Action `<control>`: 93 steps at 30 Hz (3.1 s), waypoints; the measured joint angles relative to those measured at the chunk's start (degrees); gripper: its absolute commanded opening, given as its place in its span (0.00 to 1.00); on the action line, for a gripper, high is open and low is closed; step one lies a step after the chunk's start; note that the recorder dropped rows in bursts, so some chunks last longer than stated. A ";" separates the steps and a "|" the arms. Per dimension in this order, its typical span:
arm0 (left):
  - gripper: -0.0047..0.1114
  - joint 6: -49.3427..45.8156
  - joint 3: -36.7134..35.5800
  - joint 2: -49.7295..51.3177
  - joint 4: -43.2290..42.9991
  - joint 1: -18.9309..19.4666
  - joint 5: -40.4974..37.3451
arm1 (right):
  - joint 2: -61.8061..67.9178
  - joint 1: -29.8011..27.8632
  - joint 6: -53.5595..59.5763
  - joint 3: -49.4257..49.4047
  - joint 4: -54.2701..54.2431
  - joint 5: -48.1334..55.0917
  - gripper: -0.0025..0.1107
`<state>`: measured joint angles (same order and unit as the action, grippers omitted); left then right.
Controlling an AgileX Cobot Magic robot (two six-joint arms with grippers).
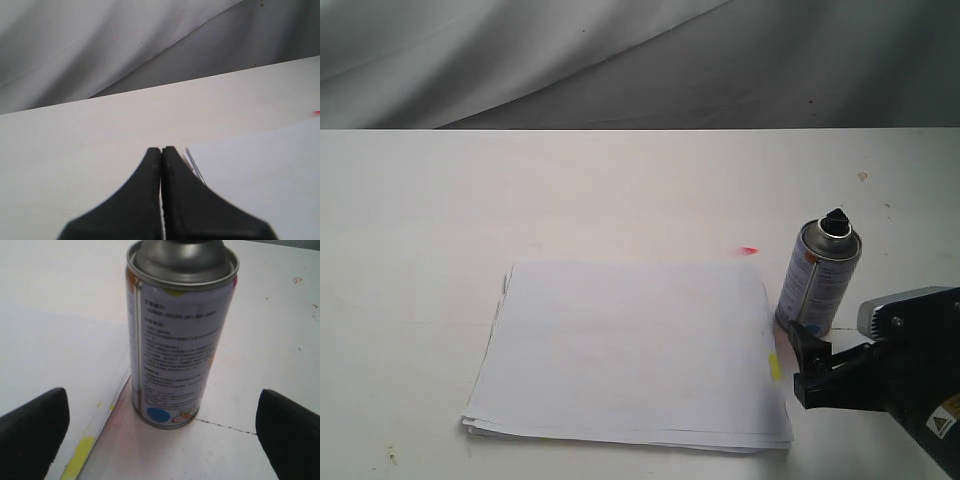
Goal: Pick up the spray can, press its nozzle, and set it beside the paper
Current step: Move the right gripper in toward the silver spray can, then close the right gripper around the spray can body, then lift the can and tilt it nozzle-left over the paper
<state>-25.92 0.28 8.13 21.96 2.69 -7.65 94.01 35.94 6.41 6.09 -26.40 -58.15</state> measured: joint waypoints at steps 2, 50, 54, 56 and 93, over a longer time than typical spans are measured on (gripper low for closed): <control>0.04 0.00 0.00 0.00 0.00 0.00 0.00 | 0.00 0.00 0.00 0.00 -0.14 0.00 0.84; 0.04 0.00 0.00 0.00 0.00 0.00 0.00 | 16.32 -6.91 0.70 13.90 2.59 -3.03 0.02; 0.04 0.00 0.00 0.00 0.00 0.00 0.00 | 14.65 -6.91 0.83 13.90 2.59 -1.20 0.02; 0.04 0.00 0.00 0.00 0.00 0.00 0.00 | 12.19 -6.91 1.41 13.90 2.59 0.87 0.02; 0.04 0.00 0.00 0.00 0.00 0.00 0.00 | -21.40 2.55 -56.67 40.27 89.09 90.35 0.02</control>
<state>-25.92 0.28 8.13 21.96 2.69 -7.65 72.61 38.49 -50.27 46.35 62.69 32.20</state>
